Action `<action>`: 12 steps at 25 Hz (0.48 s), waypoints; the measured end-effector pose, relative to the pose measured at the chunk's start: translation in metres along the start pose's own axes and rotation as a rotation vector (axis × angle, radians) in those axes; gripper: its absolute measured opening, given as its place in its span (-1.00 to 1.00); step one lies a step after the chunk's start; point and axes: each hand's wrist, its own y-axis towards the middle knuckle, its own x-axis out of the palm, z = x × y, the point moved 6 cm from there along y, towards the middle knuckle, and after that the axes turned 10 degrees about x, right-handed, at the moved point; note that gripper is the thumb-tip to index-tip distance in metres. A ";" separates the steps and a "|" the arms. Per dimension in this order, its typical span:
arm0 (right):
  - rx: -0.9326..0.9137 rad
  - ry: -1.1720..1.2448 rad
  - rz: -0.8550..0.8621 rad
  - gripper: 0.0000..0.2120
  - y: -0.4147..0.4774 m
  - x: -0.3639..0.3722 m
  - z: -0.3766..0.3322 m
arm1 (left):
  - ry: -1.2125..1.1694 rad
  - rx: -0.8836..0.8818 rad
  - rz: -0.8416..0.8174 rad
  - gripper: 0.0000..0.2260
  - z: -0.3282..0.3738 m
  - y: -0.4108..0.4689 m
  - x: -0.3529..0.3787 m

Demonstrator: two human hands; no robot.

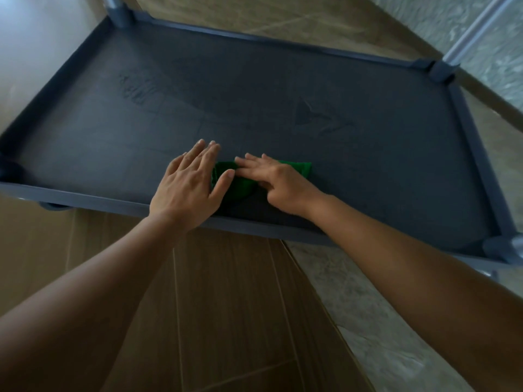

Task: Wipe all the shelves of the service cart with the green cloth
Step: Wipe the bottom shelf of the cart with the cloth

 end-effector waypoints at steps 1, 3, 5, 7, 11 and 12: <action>0.026 0.000 0.021 -0.33 0.011 -0.003 0.003 | -0.003 0.006 -0.004 -0.30 0.000 0.000 0.000; 0.090 -0.007 0.067 -0.34 0.035 -0.012 0.010 | -0.006 0.012 -0.005 -0.29 0.001 0.001 0.000; 0.165 -0.019 0.109 -0.33 0.057 -0.023 0.017 | 0.000 0.010 -0.001 -0.29 0.003 0.001 -0.001; 0.215 -0.036 0.157 -0.32 0.068 -0.029 0.020 | 0.005 0.003 0.000 -0.29 0.003 0.003 -0.001; 0.182 -0.026 0.203 -0.35 0.049 -0.021 0.012 | 0.016 -0.003 0.004 -0.29 0.002 0.005 -0.003; 0.152 -0.026 0.195 -0.38 0.037 -0.017 0.009 | 0.019 0.000 0.001 -0.30 0.002 0.005 -0.003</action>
